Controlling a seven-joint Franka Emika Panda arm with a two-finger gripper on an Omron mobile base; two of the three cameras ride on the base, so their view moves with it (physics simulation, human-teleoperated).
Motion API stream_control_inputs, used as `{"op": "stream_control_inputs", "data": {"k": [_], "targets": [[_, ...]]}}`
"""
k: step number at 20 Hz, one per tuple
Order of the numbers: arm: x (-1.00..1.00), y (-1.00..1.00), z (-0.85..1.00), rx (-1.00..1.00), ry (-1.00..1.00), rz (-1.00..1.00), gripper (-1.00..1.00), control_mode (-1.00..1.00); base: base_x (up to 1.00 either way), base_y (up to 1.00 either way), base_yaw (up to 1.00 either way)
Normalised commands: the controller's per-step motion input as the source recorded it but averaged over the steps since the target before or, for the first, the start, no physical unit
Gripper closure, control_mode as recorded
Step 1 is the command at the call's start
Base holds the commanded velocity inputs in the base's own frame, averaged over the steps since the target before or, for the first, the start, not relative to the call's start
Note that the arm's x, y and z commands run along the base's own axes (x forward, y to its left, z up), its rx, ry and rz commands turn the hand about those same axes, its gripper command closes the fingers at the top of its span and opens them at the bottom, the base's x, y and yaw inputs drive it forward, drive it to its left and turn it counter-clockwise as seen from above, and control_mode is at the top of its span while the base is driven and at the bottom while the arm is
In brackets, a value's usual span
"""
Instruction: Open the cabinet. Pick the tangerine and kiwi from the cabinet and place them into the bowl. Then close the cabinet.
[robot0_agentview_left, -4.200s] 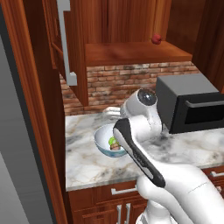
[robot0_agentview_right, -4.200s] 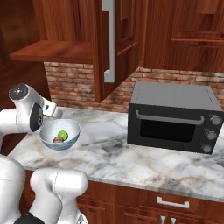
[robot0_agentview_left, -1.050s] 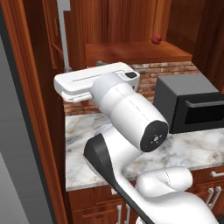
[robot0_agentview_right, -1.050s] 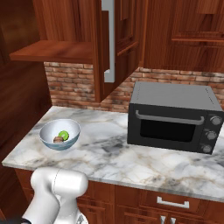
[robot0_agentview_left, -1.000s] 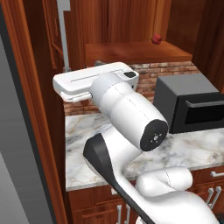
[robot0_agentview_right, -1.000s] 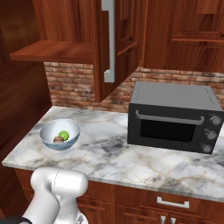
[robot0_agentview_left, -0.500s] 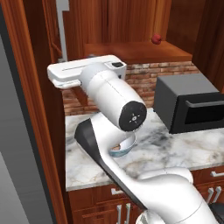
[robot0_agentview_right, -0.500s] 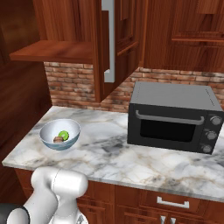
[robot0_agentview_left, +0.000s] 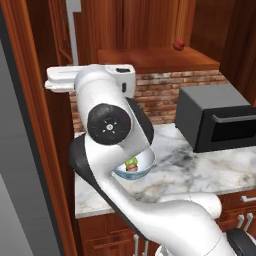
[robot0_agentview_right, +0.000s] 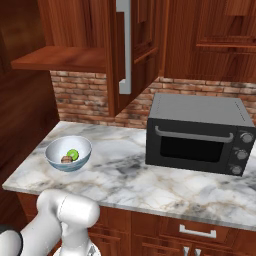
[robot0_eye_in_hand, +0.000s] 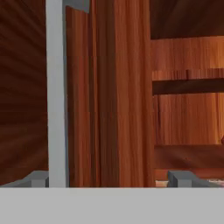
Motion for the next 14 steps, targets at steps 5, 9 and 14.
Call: {"op": "stream_control_inputs", "data": {"k": [5,9,14], "targets": [[1.00,-1.00,-0.17,0.13,0.17,-0.13,-1.00,-1.00,0.00,0.00,0.00],[1.00,-1.00,-0.37,0.15,0.23,-0.06,-1.00,-1.00,0.00,0.00,0.00],[1.00,-1.00,-0.60,0.12,0.20,0.00,-1.00,-1.00,0.00,0.00,0.00]]}}
